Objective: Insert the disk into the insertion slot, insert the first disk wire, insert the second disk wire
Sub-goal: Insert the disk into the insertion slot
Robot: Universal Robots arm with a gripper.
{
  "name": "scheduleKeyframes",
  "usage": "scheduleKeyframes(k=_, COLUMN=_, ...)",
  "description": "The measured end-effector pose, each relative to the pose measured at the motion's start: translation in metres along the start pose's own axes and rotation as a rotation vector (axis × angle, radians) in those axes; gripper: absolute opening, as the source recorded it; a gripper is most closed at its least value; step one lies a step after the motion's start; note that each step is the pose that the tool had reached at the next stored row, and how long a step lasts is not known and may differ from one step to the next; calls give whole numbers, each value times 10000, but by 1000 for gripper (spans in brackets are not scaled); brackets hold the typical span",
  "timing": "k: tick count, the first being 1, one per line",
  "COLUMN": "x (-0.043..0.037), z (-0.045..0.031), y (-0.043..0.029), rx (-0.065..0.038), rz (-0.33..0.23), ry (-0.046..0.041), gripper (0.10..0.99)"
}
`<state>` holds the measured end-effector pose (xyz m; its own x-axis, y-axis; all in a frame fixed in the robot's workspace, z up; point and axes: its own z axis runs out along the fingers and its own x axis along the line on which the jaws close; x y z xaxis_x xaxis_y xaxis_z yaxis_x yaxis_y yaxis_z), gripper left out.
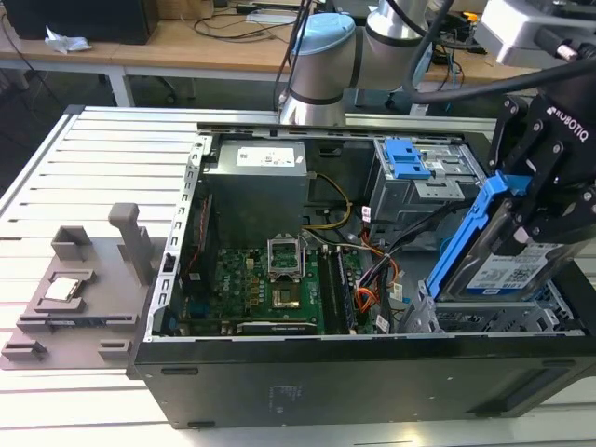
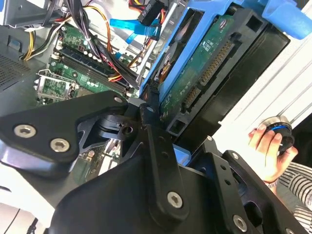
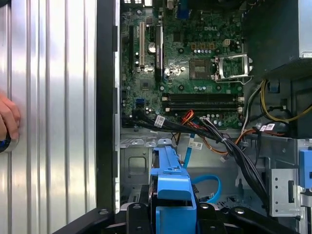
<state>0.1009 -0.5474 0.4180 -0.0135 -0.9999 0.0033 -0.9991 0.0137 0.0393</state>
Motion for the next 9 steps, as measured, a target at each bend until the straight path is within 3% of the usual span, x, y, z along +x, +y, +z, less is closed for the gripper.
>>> scheduleKeyframes(k=3, x=0, z=83, y=-3, rx=0, rz=0, ry=0, gripper=361)
scheduleKeyframes(k=9, x=-1, z=175, y=-7, rx=0, rz=0, ry=0, gripper=361)
